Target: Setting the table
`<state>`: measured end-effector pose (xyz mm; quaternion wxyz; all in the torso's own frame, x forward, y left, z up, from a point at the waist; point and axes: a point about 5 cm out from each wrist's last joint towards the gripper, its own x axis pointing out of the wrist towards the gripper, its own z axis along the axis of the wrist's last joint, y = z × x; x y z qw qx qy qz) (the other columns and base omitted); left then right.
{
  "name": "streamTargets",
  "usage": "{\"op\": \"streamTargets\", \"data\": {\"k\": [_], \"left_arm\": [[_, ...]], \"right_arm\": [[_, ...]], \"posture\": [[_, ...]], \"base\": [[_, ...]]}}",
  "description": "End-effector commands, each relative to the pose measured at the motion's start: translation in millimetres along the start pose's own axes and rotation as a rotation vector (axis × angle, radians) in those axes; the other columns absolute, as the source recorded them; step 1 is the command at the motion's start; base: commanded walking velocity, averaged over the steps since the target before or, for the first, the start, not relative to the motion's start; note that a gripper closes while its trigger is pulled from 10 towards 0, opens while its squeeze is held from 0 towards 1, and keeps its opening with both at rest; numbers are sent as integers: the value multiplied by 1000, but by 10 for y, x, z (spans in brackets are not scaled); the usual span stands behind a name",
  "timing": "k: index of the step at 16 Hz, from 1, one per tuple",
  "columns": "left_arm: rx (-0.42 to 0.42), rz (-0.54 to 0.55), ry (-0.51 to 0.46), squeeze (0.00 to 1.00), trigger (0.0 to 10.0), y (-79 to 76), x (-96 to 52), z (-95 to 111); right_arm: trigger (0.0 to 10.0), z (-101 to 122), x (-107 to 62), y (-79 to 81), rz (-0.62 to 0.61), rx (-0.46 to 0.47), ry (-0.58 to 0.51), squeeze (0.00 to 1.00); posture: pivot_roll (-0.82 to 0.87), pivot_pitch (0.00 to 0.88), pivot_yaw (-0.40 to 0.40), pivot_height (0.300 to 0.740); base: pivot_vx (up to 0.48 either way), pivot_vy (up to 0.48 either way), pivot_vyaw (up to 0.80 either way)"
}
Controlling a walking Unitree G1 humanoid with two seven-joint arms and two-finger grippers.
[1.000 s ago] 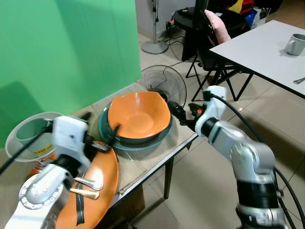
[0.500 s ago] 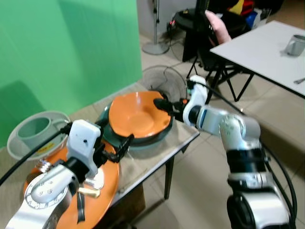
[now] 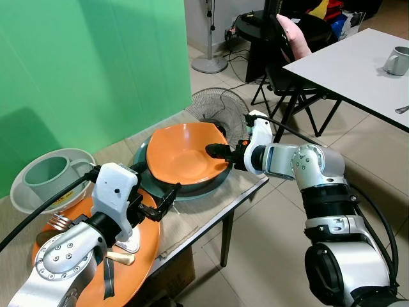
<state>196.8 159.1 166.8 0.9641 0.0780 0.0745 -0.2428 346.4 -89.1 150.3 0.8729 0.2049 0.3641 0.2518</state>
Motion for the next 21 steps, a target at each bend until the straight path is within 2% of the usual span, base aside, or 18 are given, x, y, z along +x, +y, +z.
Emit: {"op": "streamTargets", "data": {"k": [1, 2, 6, 17, 21], "left_arm": [[15, -6, 6, 333, 10000, -11, -15, 15], [13, -13, 13, 337, 10000, -14, -15, 10], [-3, -53, 53, 333, 10000, -60, -26, -38], [6, -59, 61, 333, 10000, -67, -3, -38], [18, -51, 59, 341, 10000, -52, 10, -31]], "right_arm": [[314, 68, -7, 54, 22, 12, -7, 0], [0, 66, 7, 58, 46, 71, 2, 0], [0, 36, 24, 58, 78, 139, 54, 0], [0, -73, 108, -28, 14, 193, 93, 0], [0, -70, 110, -23, 28, 230, 96, 0]], "posture": [[-19, 15, 37, 740], [-19, 14, 39, 740], [-19, 15, 40, 740], [-21, 19, 47, 740], [-22, 19, 48, 740]], "base": [[0, 0, 0], [0, 0, 0], [0, 0, 0], [0, 0, 0], [0, 0, 0]]}}
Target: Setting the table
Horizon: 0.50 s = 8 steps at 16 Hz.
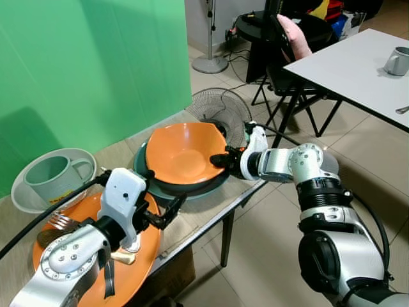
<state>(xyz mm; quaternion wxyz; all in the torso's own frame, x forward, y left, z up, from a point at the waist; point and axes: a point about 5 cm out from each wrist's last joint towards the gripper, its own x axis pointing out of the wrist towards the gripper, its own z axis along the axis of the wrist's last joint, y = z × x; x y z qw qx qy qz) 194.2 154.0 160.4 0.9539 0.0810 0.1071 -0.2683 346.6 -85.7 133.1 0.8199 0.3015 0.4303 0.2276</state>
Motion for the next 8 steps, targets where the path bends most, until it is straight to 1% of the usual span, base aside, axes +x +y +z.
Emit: {"op": "streamTargets", "data": {"k": [1, 4, 8], "left_arm": [[24, 11, -3, 341, 10000, 15, -4, 25], [30, 10, -1, 341, 10000, 13, -5, 21], [33, 19, -6, 337, 10000, 22, -2, 26]], "right_arm": [[0, 45, -9, 56, 9, 6, -2, 0], [0, 58, -17, 51, 23, 35, -14, 0], [0, 111, -60, 77, 84, 113, -43, 0]], "posture": [[-23, 18, 48, 740], [-25, 19, 48, 740], [-26, 5, 51, 740]], "base": [[0, 0, 0], [0, 0, 0], [0, 0, 0]]}}
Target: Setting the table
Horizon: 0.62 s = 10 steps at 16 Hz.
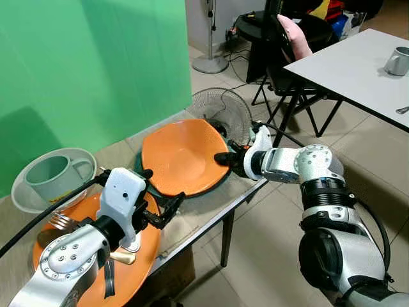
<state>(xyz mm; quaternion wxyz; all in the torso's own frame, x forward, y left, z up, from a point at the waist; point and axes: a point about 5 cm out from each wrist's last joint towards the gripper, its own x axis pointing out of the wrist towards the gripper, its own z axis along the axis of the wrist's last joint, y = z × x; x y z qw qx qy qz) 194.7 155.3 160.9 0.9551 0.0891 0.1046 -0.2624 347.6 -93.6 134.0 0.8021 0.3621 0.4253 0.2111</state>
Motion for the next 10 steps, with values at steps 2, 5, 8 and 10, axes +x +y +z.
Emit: {"op": "streamTargets", "data": {"k": [2, 5, 8, 10], "left_arm": [[25, 20, -30, 333, 10000, 29, 2, 63], [10, 58, -93, 333, 10000, 68, 3, 160], [2, 53, -134, 333, 10000, 16, 75, 201], [17, 78, -182, 325, 10000, -24, 159, 226]], "right_arm": [[0, 173, -70, 171, 113, 67, -117, 0], [0, 374, -345, 262, 235, 70, -318, 0], [4941, 484, -740, 248, 215, -69, -488, 0], [10000, 458, -1143, 103, 84, -245, -628, 0]], "posture": [[-18, 0, 52, 740], [-23, 0, 57, 740], [-49, 0, 74, 740], [-86, 0, 94, 740]], "base": [[0, 0, 0], [0, 0, 0], [0, 0, 0], [0, 0, 0]]}}
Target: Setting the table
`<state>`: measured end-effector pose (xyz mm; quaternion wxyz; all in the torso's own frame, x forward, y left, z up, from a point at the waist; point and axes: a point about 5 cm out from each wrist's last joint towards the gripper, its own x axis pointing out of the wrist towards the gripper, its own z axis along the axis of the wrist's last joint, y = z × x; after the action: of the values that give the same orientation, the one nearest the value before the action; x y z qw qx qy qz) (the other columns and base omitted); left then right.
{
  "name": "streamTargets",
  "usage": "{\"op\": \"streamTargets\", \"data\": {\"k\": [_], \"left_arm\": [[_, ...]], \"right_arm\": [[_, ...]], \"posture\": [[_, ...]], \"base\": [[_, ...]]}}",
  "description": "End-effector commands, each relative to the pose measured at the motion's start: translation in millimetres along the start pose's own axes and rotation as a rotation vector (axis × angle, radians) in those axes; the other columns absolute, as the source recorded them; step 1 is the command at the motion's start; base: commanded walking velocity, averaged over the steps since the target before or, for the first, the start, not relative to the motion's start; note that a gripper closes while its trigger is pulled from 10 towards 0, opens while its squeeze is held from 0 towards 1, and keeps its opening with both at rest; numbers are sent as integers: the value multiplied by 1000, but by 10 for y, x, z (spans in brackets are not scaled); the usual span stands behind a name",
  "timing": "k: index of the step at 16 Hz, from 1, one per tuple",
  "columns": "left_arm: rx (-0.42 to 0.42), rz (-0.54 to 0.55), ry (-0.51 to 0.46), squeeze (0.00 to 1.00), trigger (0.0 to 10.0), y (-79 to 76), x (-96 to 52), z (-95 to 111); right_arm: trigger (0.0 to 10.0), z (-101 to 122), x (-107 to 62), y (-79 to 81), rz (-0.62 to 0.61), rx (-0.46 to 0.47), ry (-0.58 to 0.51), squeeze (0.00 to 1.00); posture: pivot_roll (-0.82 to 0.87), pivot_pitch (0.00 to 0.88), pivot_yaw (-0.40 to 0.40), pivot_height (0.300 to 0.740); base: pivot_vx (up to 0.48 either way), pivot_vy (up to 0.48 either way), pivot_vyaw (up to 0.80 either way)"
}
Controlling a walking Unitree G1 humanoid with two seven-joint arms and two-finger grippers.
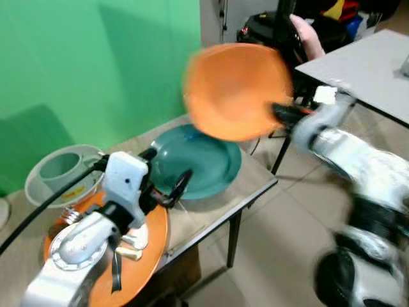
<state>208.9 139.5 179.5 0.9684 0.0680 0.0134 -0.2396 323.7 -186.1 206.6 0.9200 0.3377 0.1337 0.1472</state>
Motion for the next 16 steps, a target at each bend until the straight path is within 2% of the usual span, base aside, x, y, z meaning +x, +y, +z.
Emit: {"op": "streamTargets", "data": {"k": [1, 2, 3, 4, 5, 6, 8, 12, 16], "left_arm": [[3, 49, -6, 216, 10000, 22, 43, -10], [-10, 100, -32, 98, 10000, 40, 83, 6], [-5, 139, -37, 24, 10000, 48, 103, -6], [6, 170, -31, 12, 10000, 52, 114, -30], [-26, 213, -34, 0, 10000, 41, 113, -62], [-15, 215, -32, 0, 10000, 19, 108, -68], [-4, 240, -47, 0, 10000, 4, 100, -67], [-16, 262, -74, 0, 10000, -7, 107, -45], [-2, 267, -79, 0, 10000, -11, 95, -55]], "right_arm": [[10000, 84, -128, 70, 1, -160, -80, 0], [10000, 86, -254, 18, -35, -247, -141, 0], [10000, 62, -342, -24, -71, -241, -172, 0], [10000, 47, -414, -60, -107, -208, -200, 0], [10000, -2, -512, -104, -125, -128, -230, 0], [10000, -41, -566, -141, -140, -84, -243, 0], [10000, -104, -645, -155, -138, -31, -274, 0], [10000, -232, -711, -252, -230, 14, -295, 0], [10000, -270, -709, -220, -256, -2, -280, 0]], "posture": [[-92, 0, 100, 740], [-99, 0, 104, 740], [-111, 0, 106, 740], [-113, 0, 104, 740], [-115, 0, 100, 740], [-115, 0, 97, 740], [-118, 0, 92, 740], [-112, 0, 79, 740], [-114, 0, 69, 740]], "base": [[0, 0, 0], [0, 0, 0], [0, 0, 0], [0, 0, -406], [0, 0, -744], [0, 0, -750], [0, 0, -759], [0, 0, -767], [143, 0, -769]]}}
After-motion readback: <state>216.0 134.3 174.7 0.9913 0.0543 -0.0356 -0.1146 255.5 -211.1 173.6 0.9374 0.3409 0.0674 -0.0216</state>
